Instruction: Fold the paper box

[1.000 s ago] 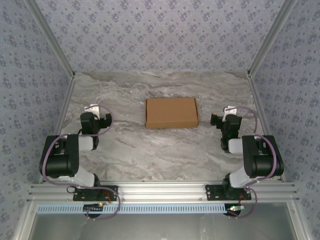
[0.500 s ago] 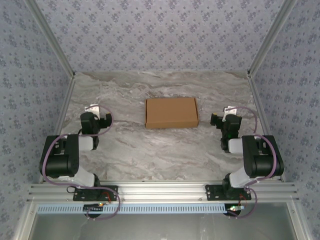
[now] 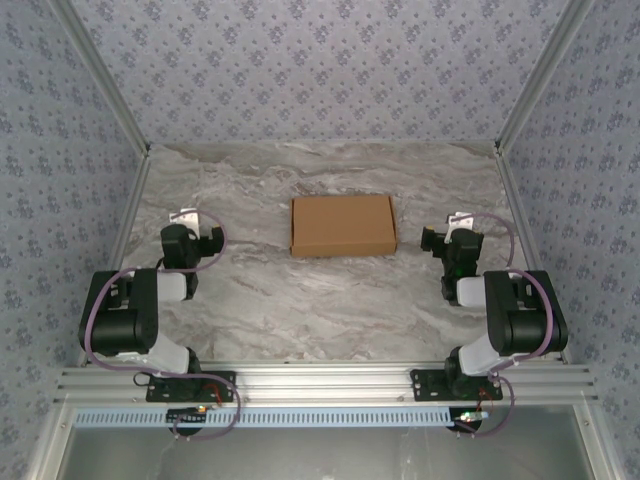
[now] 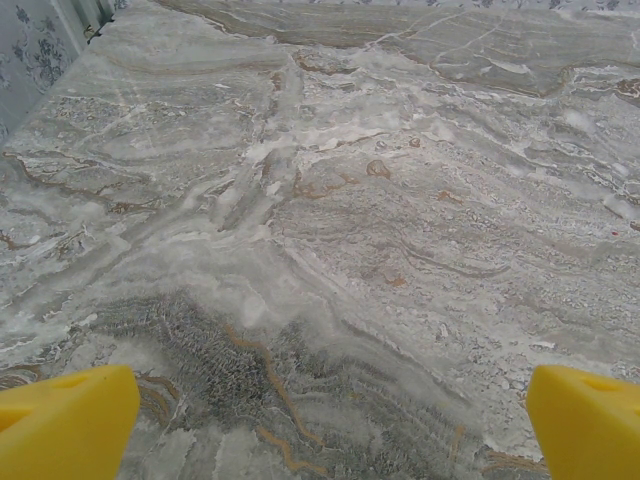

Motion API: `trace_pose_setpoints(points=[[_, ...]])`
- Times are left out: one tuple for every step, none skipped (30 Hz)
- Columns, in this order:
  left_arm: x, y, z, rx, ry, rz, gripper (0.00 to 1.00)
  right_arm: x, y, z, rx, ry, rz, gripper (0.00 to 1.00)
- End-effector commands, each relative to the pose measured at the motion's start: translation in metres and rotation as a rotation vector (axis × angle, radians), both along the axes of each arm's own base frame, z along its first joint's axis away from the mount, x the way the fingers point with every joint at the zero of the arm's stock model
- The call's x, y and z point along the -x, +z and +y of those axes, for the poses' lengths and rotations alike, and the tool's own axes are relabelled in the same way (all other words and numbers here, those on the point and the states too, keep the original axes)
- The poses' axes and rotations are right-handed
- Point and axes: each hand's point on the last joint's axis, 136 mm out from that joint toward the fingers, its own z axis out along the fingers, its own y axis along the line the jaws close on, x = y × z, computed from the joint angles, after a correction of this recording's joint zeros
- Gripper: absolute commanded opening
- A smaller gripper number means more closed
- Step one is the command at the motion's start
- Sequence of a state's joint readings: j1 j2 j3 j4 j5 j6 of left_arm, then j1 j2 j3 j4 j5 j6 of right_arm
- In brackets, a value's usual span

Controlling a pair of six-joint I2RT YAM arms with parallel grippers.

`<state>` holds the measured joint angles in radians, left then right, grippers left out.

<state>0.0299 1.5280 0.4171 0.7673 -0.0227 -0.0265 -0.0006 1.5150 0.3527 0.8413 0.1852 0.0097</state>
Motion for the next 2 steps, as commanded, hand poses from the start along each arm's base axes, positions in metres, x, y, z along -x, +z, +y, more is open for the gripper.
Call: trace_pose_setpoints(points=[[-0.0035, 0.0066, -0.0027, -0.001, -0.007, -0.035, 0.99, -0.0052, 0.0038, -0.0004, 0.007, 0.005, -0.006, 0.99], [-0.0033, 0.0068, -0.0027, 0.0, -0.007, -0.035, 0.99, -0.0049, 0.0035, -0.0007, 0.007, 0.004, -0.005, 0.99]])
